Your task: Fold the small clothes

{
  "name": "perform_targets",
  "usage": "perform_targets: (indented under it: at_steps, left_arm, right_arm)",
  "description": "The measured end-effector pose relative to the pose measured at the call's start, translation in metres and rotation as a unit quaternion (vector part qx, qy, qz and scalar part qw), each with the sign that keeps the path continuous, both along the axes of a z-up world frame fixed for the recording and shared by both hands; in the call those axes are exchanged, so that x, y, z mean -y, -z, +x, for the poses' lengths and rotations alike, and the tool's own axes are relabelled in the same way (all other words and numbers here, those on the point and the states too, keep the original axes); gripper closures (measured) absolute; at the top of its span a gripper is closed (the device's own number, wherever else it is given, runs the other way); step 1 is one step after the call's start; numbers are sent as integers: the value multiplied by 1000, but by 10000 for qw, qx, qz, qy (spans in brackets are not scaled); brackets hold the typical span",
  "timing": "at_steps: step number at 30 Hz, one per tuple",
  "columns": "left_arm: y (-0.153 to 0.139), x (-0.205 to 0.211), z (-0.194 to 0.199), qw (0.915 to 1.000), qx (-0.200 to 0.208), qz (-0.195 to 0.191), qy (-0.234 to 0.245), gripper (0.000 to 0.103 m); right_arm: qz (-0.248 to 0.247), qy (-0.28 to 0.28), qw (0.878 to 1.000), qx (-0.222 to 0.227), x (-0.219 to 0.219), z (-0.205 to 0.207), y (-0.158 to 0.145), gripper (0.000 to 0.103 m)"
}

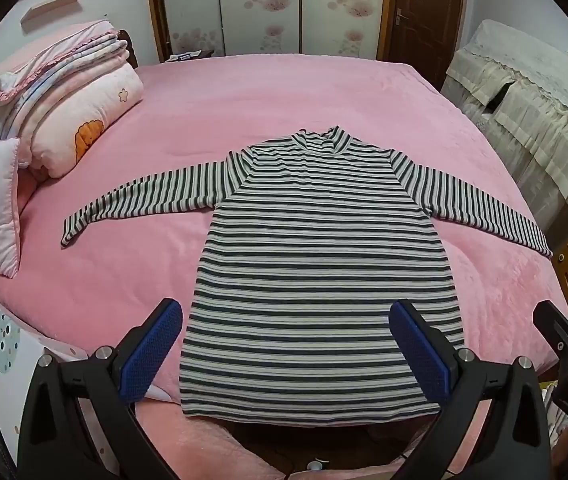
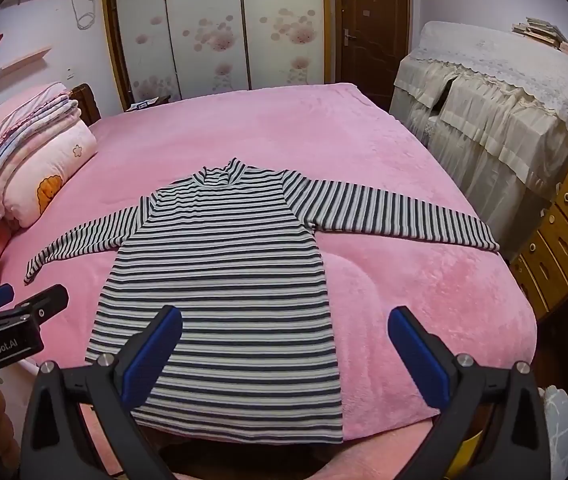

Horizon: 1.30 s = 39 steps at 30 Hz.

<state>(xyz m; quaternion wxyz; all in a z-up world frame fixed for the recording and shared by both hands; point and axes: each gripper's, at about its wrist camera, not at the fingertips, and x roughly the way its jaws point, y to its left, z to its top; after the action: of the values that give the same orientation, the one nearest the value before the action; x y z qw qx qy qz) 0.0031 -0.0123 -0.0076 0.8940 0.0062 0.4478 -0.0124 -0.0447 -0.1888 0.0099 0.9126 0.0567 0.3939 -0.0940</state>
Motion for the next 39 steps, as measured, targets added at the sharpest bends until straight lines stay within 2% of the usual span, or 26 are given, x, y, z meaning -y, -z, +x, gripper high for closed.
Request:
perform_targets:
  at_steps: [11,39]
  left_arm:
    - [-6,8,-11,9999,91,113,25,0]
    - [-8,9,-20,9998,159,90,128,0]
  right_arm:
    - [196,-80,9998,-34,11,1,-2,0]
    - [62,-133,9999,55,8,-4,-12,0]
